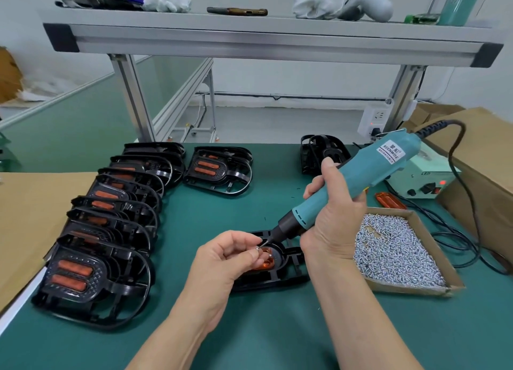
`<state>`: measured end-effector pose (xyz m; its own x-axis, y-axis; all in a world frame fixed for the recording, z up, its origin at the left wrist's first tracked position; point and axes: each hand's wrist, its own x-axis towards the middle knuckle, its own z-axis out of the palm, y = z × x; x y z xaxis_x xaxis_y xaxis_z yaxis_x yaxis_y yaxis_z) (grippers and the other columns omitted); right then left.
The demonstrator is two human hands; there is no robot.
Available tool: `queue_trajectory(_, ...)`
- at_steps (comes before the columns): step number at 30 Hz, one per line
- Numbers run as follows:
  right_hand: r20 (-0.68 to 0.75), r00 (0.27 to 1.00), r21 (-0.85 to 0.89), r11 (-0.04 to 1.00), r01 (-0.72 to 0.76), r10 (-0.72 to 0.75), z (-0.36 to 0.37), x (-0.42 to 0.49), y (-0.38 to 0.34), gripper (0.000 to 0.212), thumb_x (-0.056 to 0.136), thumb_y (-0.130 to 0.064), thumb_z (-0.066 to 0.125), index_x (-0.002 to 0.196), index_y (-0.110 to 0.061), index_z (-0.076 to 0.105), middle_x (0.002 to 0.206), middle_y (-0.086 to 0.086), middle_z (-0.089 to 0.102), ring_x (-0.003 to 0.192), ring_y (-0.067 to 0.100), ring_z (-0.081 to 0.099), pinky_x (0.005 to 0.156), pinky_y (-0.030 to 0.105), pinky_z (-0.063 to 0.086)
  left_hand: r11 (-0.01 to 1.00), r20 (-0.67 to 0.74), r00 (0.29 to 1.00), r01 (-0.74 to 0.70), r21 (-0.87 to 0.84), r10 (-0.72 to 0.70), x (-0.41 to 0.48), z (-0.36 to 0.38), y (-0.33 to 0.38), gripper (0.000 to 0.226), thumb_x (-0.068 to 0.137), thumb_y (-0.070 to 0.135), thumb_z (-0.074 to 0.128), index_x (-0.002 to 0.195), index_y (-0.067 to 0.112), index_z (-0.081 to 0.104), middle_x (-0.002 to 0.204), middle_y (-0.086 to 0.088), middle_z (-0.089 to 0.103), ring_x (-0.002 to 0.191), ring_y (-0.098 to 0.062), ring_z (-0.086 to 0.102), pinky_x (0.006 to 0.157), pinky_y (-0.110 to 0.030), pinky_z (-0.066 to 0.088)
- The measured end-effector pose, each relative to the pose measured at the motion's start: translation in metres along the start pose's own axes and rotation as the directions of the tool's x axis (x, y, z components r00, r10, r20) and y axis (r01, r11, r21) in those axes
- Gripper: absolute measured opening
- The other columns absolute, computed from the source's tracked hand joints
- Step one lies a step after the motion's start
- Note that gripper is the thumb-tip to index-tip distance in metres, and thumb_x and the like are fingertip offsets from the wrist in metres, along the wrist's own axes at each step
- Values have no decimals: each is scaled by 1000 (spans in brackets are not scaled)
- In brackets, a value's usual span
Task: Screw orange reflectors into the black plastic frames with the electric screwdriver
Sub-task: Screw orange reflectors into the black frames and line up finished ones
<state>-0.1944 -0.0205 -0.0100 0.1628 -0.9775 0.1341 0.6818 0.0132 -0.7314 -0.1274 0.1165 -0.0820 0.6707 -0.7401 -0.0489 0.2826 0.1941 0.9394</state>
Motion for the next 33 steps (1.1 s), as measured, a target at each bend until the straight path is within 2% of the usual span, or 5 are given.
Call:
queue_trajectory(8, -15, 998, -43, 998, 52, -53, 2, -5, 3, 17, 81, -20, 73, 77, -21, 56, 52, 0, 51, 48, 15, 45, 54, 22, 44, 970, -66, 981, -169, 176, 182, -7, 5, -3, 32, 82, -14, 68, 83, 17, 76, 85, -12, 76, 83, -22, 74, 73, -20, 56)
queue_trajectory(18, -133, 990, -82, 995, -54, 43, 4, 0, 20, 20, 84, -22, 72, 87, -20, 52, 54, -2, 52, 50, 13, 47, 50, 21, 46, 627, -50, 797, -432, 648, 601, -13, 3, -15, 54, 81, -12, 72, 107, 35, 68, 92, 10, 71, 91, -11, 70, 85, -14, 51)
queue_trajectory(23, -69, 998, -97, 995, -22, 16, 14, 2, 26, 19, 86, -17, 72, 86, -18, 53, 53, -2, 52, 47, 11, 47, 50, 18, 44, 631, -29, 884, -309, 712, 466, -13, -17, -12, 68, 76, 5, 82, 124, 44, 54, 112, 22, 69, 107, 5, 63, 97, -14, 45)
queue_trajectory(27, 65, 998, -139, 990, 33, -24, 23, 0, 33, 19, 86, -10, 72, 82, -15, 54, 58, 2, 52, 47, 13, 46, 51, 21, 43, 523, 28, 991, -94, 847, 131, -11, -42, -17, 117, 58, 58, 83, 153, 48, 15, 148, 40, 21, 135, 19, 21, 109, -13, 24)
queue_trajectory(33, 271, 960, -280, 949, 145, -67, 29, -14, 50, 17, 83, -18, 75, 79, -15, 59, 65, 5, 57, 59, 21, 51, 60, 31, 46, 436, 112, 992, -126, 891, 59, 4, -43, -22, 145, 47, 72, 74, 152, 42, -21, 143, 38, 22, 141, -1, 26, 106, -19, 25)
